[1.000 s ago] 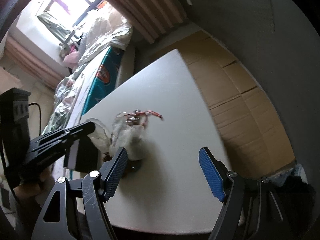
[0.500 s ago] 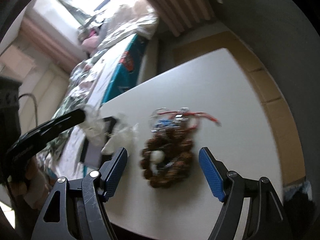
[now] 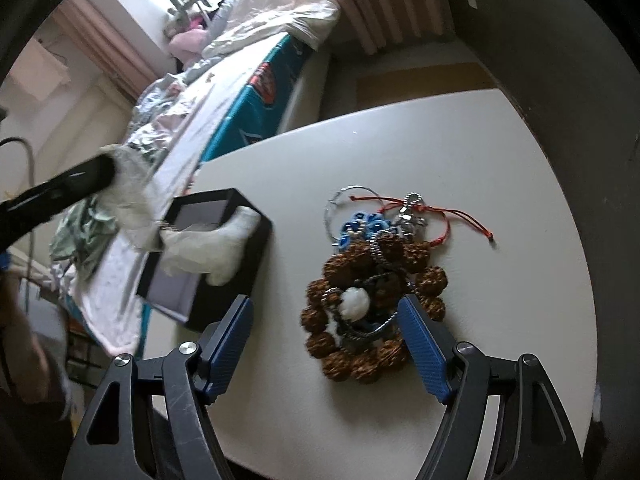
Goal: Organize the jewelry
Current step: 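Lift the white tissue with the left gripper and carry it over the black box, then lower the tissue into the black box with the left gripper while the right gripper grips the silver chain bracelet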
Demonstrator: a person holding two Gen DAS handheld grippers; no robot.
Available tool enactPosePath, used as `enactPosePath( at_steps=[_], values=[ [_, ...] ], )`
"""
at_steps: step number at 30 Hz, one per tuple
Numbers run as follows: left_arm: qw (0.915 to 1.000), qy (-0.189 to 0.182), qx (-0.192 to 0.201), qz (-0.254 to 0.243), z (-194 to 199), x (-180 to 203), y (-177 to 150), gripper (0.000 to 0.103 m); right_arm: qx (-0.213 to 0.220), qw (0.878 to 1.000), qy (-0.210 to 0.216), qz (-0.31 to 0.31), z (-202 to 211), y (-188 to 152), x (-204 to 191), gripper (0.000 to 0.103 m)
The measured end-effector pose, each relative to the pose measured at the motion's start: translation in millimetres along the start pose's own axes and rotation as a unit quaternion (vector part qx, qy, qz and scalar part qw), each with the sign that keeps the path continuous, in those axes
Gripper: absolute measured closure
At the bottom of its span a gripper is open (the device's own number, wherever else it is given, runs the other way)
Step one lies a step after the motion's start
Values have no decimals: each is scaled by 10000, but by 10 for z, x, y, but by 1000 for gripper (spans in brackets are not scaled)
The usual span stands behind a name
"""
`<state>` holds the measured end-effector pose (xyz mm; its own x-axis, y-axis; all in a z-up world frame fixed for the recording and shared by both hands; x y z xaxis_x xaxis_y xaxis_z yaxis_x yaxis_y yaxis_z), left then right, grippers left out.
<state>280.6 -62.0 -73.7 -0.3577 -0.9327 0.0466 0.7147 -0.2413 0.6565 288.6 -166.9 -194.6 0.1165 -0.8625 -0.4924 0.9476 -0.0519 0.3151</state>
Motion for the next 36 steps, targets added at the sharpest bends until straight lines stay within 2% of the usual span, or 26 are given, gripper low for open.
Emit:
enactPosePath(
  at_steps=[2, 7, 9, 10, 12, 13, 21, 23, 28, 29, 31, 33, 36],
  values=[
    [10000, 43, 35, 26, 53, -45, -2, 103, -69, 10000, -43, -36, -58, 21, 39, 40],
    [9997, 165, 117, 103, 180, -168, -19, 103, -245, 9995, -220, 7, -177, 32, 84, 48],
    [9996, 180, 140, 164, 221, -211, -31, 103, -352, 9991, -140, -186, -172, 74, 125, 58],
    [9995, 188, 157, 202, 245, -229, -43, 103, -416, 9985, -36, -342, -167, 95, 153, 72],
    [9993, 202, 184, 260, 290, -264, -61, 103, -516, 9964, 264, -627, -145, 135, 196, 84],
    [9992, 211, 203, 288, 316, -282, -80, 103, -508, 9960, 296, -674, -116, 152, 218, 87],
    [9980, 220, 273, 528, 388, -453, -223, 103, -521, 9907, 747, -1010, 33, 172, 203, 87],
    [9977, 216, 278, 586, 397, -498, -253, 103, -488, 9909, 763, -995, 65, 186, 158, 87],
    [9968, 194, 330, 698, 436, -582, -288, 103, -528, 9882, 1174, -836, 157, 189, -71, 87],
    [9967, 193, 336, 712, 437, -592, -292, 103, -497, 9910, 1013, -715, 144, 189, -101, 87],
    [9965, 195, 335, 745, 432, -621, -309, 103, -463, 9964, 412, -571, 77, 183, -68, 87],
    [9963, 183, 334, 773, 432, -635, -328, 103, -614, 9959, -48, -666, -18, 154, 72, 86],
    [9962, 179, 312, 787, 433, -647, -364, 103, -792, 9929, -43, -891, -57, 142, 191, 83]
  ],
)
Point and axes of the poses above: each gripper's, at about its wrist camera, not at the fingertips, and z roughly against the way its jaws point, x to its right, y to its top, the point moved 7 cm from there along -z, roughly the way its jaws point, and after that the axes turned 13 degrees about -z, right-handed, at the moved point
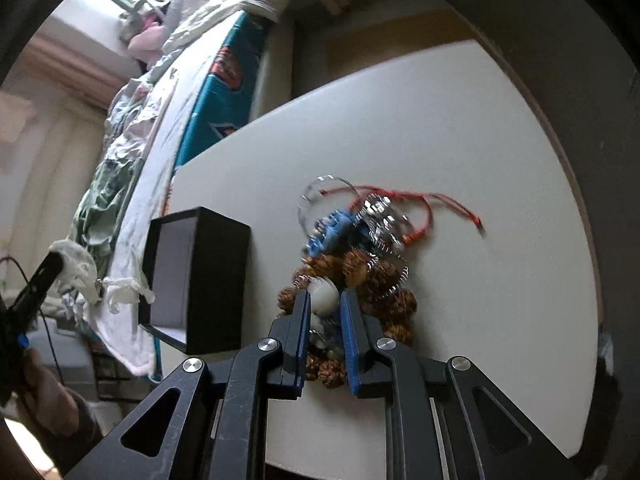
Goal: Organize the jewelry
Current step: 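Lower the tissue into the black box with the left gripper while the right gripper grips the silver chain bracelet, then lift the silver chain bracelet off the pile with the right gripper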
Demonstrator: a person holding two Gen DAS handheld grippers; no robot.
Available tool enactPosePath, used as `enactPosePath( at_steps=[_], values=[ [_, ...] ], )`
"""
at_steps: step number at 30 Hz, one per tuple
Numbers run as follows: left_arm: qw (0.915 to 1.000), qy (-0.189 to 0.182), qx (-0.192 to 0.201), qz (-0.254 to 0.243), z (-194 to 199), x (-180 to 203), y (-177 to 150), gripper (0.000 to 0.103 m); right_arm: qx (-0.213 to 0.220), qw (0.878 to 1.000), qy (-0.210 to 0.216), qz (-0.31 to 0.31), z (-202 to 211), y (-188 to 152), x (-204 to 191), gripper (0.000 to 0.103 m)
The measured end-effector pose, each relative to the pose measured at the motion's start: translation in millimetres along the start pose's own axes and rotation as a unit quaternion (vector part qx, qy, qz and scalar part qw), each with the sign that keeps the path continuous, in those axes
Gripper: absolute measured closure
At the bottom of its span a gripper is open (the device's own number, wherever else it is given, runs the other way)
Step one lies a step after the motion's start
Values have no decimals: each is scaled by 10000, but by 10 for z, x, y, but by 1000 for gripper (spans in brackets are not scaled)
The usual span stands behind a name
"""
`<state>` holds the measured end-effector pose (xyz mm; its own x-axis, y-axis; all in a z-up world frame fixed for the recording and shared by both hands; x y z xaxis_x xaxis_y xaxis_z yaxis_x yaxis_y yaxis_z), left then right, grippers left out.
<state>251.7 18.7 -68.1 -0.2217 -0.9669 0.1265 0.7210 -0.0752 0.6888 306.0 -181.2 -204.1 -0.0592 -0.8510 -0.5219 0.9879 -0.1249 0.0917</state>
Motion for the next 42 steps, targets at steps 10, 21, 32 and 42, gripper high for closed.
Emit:
enactPosePath(
  at_steps=[10, 21, 32, 42],
  values=[
    [10000, -2, -2, 42, -3, -30, -19, 103, 344, 9992, -161, -108, 105, 280, 48, 57],
    [9999, 94, 15, 73, 68, -90, -51, 103, 134, 9943, -1051, 80, -283, 524, 69, 59],
    [9999, 86, 28, 84, 103, -72, -64, 103, 120, 9931, -1166, 88, -267, 550, 92, 78],
    [9997, 117, 124, 155, 170, -123, -27, 103, -21, 9845, -1694, 458, -380, 567, 56, 84]
  ],
)
Point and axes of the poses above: each gripper's, at about its wrist camera, not at the fingertips, and z roughly against the way its jaws point, x to its right, y to its top, the point moved 7 cm from there along -z, roughly the way its jaws point, and after that the axes turned 13 degrees about -z, right-handed, at the moved point
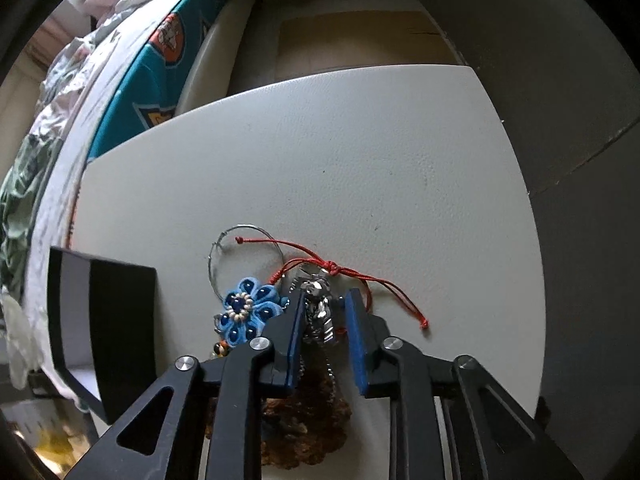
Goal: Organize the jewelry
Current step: 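Lift the silver chain bracelet off the pile with the right gripper, then raise the silver chain with the right gripper and carry it over the box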
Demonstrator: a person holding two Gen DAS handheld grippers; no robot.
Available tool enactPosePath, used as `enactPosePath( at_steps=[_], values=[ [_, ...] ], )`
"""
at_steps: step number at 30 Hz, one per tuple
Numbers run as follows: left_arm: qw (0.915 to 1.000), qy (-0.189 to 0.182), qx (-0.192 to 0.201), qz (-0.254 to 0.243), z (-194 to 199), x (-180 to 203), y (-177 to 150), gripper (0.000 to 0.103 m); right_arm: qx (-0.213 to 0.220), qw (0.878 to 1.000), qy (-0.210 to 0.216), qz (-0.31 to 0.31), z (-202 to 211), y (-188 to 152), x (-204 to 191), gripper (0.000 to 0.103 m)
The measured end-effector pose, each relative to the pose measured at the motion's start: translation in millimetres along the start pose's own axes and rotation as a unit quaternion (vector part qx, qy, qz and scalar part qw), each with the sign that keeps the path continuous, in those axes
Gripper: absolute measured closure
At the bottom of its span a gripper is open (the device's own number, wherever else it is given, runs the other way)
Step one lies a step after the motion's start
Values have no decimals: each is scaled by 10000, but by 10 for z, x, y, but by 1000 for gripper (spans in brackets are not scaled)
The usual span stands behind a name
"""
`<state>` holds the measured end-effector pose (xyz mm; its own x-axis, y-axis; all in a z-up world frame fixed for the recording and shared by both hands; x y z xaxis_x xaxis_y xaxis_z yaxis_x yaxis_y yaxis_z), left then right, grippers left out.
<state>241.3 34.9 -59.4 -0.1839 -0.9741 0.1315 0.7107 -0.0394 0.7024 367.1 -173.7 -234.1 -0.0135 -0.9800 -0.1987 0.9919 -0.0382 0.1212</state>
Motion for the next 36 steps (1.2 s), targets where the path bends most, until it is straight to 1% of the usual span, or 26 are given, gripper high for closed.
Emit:
enactPosePath(
  at_steps=[2, 6, 10, 16, 17, 20, 21, 23, 24, 25, 26, 27, 28, 29, 30, 32, 33, 34, 36],
  values=[
    [10000, -56, 4, 41, -23, -1, 15, 103, -10, 10000, 57, -15, 23, -17, 21, 88],
    [9998, -176, -8, 31, -113, 63, 40, 103, 176, 9990, 404, -110, 251, -57, 73, 89],
    [9996, -275, -38, 15, -250, 154, 75, 103, 475, 9971, 592, -69, 594, -82, 82, 89],
    [9995, -299, -102, 74, -412, 203, 77, 103, 983, 9915, 848, 71, 1202, -86, 46, 90],
    [9994, -303, -112, 89, -430, 209, 71, 103, 1092, 9901, 875, 122, 1321, -92, 20, 103],
    [9984, -385, -369, 178, -536, 219, 36, 100, 1403, 9848, 977, 292, 1664, -100, -92, 102],
    [9979, -420, -445, 210, -563, 219, 25, 98, 1524, 9828, 983, 359, 1785, -110, -122, 102],
    [9973, -478, -483, 279, -573, 226, 7, 84, 1648, 9798, 1027, 466, 1951, -119, -214, 102],
    [9974, -467, -459, 311, -560, 219, 8, 59, 1679, 9794, 1005, 501, 1979, -115, -245, 102],
    [9977, -444, -378, 358, -526, 202, 12, 37, 1640, 9804, 964, 522, 1980, -116, -267, 102],
    [9980, -416, -274, 399, -484, 183, 21, 31, 1532, 9824, 945, 503, 1940, -112, -260, 102],
    [9981, -396, -188, 428, -440, 166, 29, 28, 1435, 9848, 867, 448, 1863, -98, -233, 102],
    [9981, -396, -172, 438, -424, 162, 33, 28, 1395, 9863, 770, 419, 1788, -85, -214, 101],
    [9980, -398, -180, 451, -408, 147, 36, 28, 1324, 9884, 635, 381, 1680, -76, -174, 99],
    [9980, -390, -185, 458, -395, 131, 40, 28, 1234, 9900, 600, 332, 1567, -71, -145, 96],
    [9983, -347, -175, 444, -363, 103, 39, 28, 1073, 9919, 619, 285, 1343, -55, -125, 64],
    [9983, -331, -172, 443, -353, 89, 39, 28, 997, 9928, 599, 271, 1215, -35, -116, 61],
    [9983, -318, -178, 445, -346, 77, 38, 28, 950, 9934, 596, 254, 1138, -35, -102, 61],
    [9985, -280, -181, 444, -324, 52, 27, 28, 717, 9947, 726, 124, 926, -7, -114, 61]
  ],
)
Point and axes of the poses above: each gripper's, at about its wrist camera, not at the fingertips, and z roughly against the way its jaws point, x to its right, y to its top, the point moved 7 cm from there along -z, roughly the way its jaws point, and after that the axes turned 13 degrees about -z, right-handed, at the moved point
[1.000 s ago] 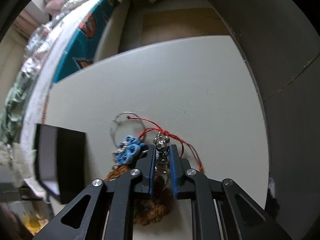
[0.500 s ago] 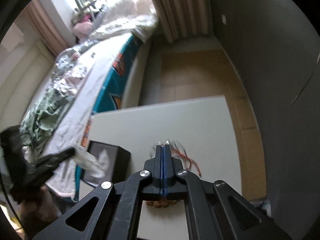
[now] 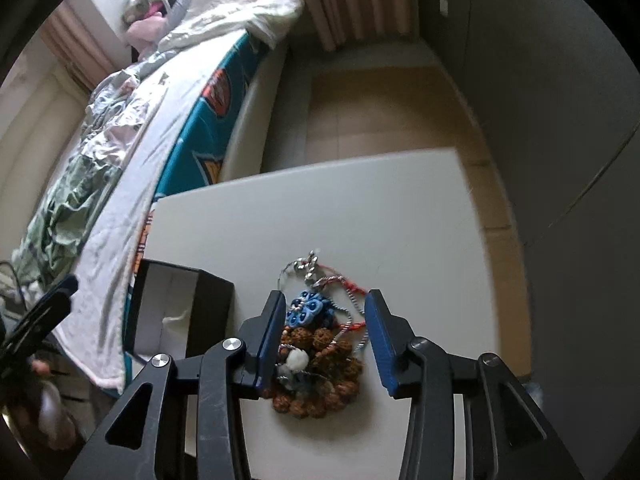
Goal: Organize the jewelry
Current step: 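Raise the silver chain with the right gripper and carry it over the box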
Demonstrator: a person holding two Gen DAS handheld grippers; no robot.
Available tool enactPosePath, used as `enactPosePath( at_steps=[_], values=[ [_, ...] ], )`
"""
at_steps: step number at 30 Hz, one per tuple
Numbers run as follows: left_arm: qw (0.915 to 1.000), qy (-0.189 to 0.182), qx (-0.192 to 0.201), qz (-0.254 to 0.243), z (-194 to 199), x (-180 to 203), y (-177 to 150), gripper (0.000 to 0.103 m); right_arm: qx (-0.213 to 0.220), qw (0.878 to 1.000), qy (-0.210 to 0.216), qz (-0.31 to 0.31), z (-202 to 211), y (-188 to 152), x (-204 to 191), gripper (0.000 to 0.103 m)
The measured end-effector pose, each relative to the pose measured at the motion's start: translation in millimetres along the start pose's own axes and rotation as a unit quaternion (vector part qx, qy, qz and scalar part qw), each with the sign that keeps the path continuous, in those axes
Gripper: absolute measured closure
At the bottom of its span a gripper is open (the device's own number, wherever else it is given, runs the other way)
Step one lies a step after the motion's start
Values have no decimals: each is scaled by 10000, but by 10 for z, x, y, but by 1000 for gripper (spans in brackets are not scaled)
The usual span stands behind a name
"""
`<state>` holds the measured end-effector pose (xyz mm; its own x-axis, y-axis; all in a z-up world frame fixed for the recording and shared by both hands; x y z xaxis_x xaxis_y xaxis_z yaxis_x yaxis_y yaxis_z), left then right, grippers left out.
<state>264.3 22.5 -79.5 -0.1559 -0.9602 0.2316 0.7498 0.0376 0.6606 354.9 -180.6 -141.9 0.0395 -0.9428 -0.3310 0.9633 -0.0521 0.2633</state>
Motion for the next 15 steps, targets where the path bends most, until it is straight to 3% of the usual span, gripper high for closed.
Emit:
enactPosePath(
  at_steps=[7, 15],
  values=[
    [9999, 146, -18, 86, 55, -156, -32, 28, -381, 9992, -55, 42, -527, 31, -101, 61],
    [9990, 302, 29, 327, 175, -409, -118, 28, -734, 9930, -740, 550, -996, -50, -230, 64]
  ],
)
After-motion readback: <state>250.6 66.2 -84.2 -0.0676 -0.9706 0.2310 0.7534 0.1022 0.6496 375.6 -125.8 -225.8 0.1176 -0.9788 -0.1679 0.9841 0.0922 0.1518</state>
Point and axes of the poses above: each gripper's, at about its wrist camera, not at the fingertips, and z roughly against the way its jaws point, x to its right, y to its top, the point moved 7 cm from there along -z, roughly the way its jaws point, and after that the axes turned 13 degrees about -z, right-handed, at the moved point
